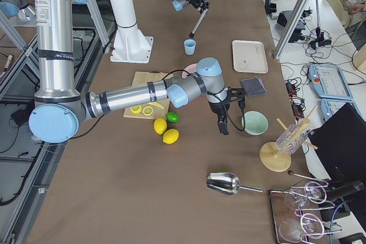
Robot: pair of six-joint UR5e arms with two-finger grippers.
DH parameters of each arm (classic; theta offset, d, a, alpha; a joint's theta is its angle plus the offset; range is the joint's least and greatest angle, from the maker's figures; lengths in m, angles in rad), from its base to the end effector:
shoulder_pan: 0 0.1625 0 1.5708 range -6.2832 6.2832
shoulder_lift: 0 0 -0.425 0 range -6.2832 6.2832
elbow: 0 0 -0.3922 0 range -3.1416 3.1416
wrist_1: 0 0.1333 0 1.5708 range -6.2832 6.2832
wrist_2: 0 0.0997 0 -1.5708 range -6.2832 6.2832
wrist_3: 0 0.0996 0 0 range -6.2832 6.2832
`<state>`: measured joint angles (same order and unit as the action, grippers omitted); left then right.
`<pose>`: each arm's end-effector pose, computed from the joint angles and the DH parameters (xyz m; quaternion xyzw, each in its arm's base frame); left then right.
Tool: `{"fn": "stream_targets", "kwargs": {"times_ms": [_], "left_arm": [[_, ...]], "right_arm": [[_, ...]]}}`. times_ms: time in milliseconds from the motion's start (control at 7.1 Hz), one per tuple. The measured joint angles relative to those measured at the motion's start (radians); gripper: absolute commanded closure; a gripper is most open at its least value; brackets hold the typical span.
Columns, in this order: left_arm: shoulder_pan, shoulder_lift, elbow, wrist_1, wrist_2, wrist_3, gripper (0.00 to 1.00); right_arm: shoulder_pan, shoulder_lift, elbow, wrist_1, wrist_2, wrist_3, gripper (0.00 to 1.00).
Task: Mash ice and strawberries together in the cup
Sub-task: 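Press the pestle down onto the ice and strawberry with the left gripper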
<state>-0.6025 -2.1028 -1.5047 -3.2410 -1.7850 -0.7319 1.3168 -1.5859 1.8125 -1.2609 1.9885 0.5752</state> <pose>0.4265 -0.4294 0.2162 0.5362 0.6886 0.1495 0.4647 -0.0377 -0.5150 0.5266 0.1568 -0.2874 0.0966 0.9399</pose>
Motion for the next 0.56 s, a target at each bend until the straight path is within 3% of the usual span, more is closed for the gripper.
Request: {"fn": "stream_targets", "kwargs": {"times_ms": [563], "left_arm": [[0.017,-0.002,0.009,0.001,0.001,0.000,1.00]], "right_arm": [[0.001,0.004,-0.010,0.000,-0.007,0.000,0.00]]}}
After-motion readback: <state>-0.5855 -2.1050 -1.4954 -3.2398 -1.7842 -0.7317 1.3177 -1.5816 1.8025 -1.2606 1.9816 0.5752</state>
